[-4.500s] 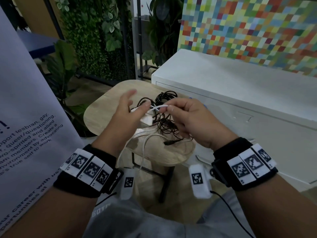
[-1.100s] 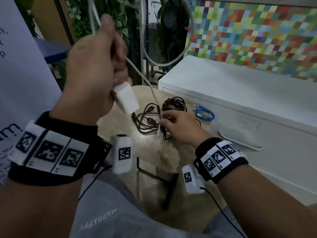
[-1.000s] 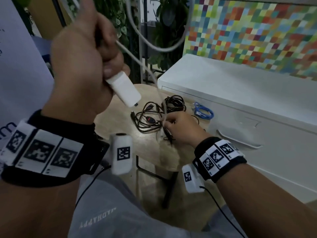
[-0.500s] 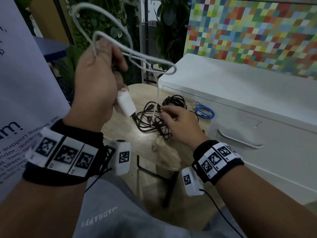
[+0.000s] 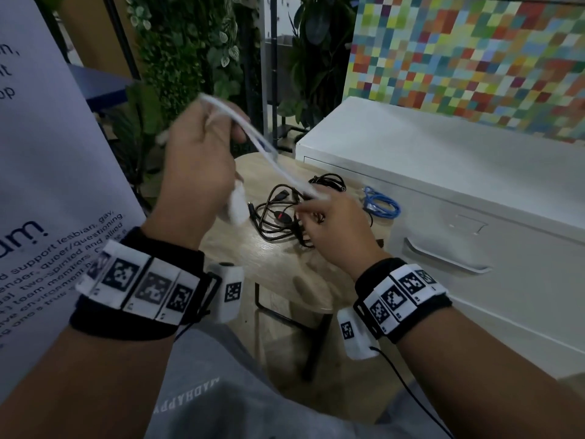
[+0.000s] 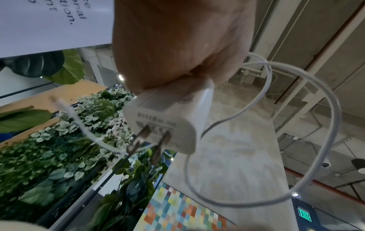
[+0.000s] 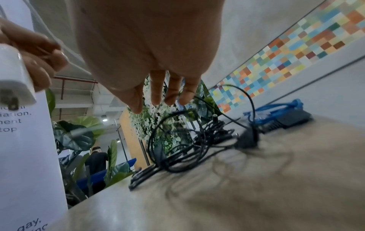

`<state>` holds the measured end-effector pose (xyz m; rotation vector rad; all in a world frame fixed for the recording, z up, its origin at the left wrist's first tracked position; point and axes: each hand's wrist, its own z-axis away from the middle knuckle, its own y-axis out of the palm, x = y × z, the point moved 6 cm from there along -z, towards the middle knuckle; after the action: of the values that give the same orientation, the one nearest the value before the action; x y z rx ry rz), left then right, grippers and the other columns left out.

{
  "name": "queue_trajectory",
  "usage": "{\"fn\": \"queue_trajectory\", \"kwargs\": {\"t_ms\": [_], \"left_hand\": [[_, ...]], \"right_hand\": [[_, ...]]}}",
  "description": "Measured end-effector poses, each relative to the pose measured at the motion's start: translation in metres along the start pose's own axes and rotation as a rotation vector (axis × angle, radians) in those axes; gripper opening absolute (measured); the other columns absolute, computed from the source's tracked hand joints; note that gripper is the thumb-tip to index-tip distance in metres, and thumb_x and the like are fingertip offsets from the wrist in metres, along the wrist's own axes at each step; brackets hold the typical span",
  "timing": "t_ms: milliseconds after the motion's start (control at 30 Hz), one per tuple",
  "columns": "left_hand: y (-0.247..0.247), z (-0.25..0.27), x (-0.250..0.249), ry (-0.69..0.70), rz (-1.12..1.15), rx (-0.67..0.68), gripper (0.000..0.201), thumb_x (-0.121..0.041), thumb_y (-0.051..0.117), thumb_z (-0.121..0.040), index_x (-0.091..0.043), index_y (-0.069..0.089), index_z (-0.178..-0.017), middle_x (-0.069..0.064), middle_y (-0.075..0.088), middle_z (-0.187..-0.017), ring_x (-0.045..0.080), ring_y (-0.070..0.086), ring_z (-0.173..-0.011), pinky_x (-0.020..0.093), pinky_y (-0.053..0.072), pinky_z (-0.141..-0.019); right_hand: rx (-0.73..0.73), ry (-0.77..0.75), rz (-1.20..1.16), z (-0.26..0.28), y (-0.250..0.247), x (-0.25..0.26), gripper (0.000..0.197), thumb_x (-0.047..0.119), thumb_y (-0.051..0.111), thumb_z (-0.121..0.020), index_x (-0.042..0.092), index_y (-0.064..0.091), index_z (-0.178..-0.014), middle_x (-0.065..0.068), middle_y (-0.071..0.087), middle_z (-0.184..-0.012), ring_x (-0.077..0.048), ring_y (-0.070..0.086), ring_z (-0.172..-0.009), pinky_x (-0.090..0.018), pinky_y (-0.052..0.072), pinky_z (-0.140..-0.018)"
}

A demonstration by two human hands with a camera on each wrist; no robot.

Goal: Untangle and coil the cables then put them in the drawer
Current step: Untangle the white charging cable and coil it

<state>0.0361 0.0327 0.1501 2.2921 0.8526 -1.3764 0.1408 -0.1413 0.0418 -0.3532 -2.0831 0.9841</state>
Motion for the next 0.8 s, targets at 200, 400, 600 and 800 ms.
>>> {"fn": "queue_trajectory", "kwargs": {"t_ms": [200, 400, 600, 800], "left_hand": [[0.029, 0.025, 0.029, -0.104, -0.235, 0.214, 0.027, -0.014, 0.051, -0.1, -0.035, 0.068, -0.093, -0.008, 0.061, -0.077, 0.006, 0.047, -0.054, 0.033, 0.045, -0.055], [0.045, 0.039, 0.036, -0.245, -0.438, 0.405, 0.046, -0.014, 0.057, -0.095, -0.035, 0.05, -0.135, 0.0, 0.058, -0.086, 0.015, 0.058, -0.067, 0.034, 0.046, -0.061], [0.025, 0.045, 0.044, -0.255, -0.432, 0.568, 0.018, -0.022, 0.072, -0.092, -0.018, 0.072, -0.074, -0.009, 0.06, -0.063, 0.008, 0.053, -0.062, 0.03, 0.043, -0.061], [-0.008, 0.065, 0.055, -0.312, -0.168, 0.529, 0.043, -0.036, 0.051, -0.108, -0.018, 0.073, -0.075, -0.003, 0.036, -0.054, 0.014, 0.033, -0.055, 0.029, 0.029, -0.056]], "right_hand": [[-0.2, 0.1, -0.224, -0.009, -0.038, -0.001, 0.022, 0.029, 0.058, -0.101, 0.027, 0.079, -0.106, 0.012, 0.075, -0.112, -0.012, 0.064, -0.106, -0.04, 0.052, -0.1], [0.238, 0.263, -1.129, 0.006, -0.029, 0.029, 0.043, 0.037, 0.055, -0.105, 0.021, 0.051, -0.145, -0.016, 0.071, -0.126, -0.039, 0.072, -0.108, -0.053, 0.055, -0.101], [0.297, 0.129, -0.703, 0.023, -0.041, 0.031, 0.067, 0.0, 0.071, -0.093, 0.032, 0.049, -0.148, -0.004, 0.075, -0.117, -0.042, 0.074, -0.082, -0.055, 0.061, -0.085], [0.264, 0.142, -0.616, 0.024, -0.058, 0.02, 0.022, 0.006, 0.069, -0.096, 0.019, 0.08, -0.111, 0.005, 0.079, -0.095, -0.014, 0.073, -0.082, -0.032, 0.061, -0.084]]}}
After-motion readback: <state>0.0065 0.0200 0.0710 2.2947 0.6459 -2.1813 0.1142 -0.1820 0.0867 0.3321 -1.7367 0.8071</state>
